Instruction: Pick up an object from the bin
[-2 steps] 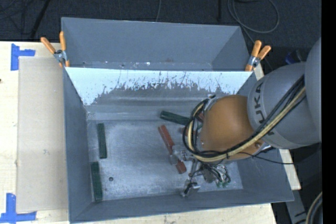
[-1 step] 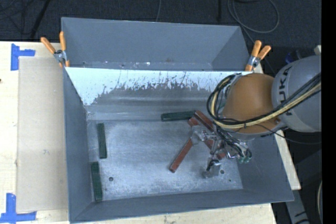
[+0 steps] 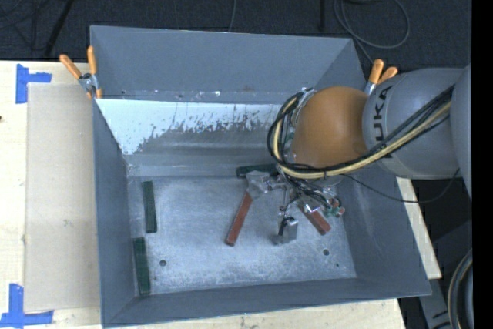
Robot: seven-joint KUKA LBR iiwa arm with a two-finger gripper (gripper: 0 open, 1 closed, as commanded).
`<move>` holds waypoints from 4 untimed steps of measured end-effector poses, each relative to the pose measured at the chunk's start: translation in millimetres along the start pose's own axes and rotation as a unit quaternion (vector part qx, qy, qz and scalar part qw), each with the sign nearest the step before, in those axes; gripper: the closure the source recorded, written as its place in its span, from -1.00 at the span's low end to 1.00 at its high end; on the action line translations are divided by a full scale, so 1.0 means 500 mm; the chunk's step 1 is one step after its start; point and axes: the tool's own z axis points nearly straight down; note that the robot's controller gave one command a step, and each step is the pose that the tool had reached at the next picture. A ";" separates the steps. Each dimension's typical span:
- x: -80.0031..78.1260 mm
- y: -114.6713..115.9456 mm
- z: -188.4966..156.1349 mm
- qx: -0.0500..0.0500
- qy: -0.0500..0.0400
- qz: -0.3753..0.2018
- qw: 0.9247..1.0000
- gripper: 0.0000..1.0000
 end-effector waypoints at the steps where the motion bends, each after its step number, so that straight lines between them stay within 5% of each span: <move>1: -0.069 0.098 0.000 0.000 0.000 -0.054 0.999 -1.00; 2: -0.148 0.184 0.001 0.000 0.000 -0.165 0.986 -1.00; 3: -0.163 0.305 -0.083 -0.001 -0.001 -0.161 0.987 -1.00; 4: -0.183 0.249 0.003 -0.001 0.002 -0.149 0.989 -1.00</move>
Offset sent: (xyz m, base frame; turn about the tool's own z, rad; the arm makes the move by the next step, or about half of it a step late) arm 0.0123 0.0559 -0.0006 -0.1099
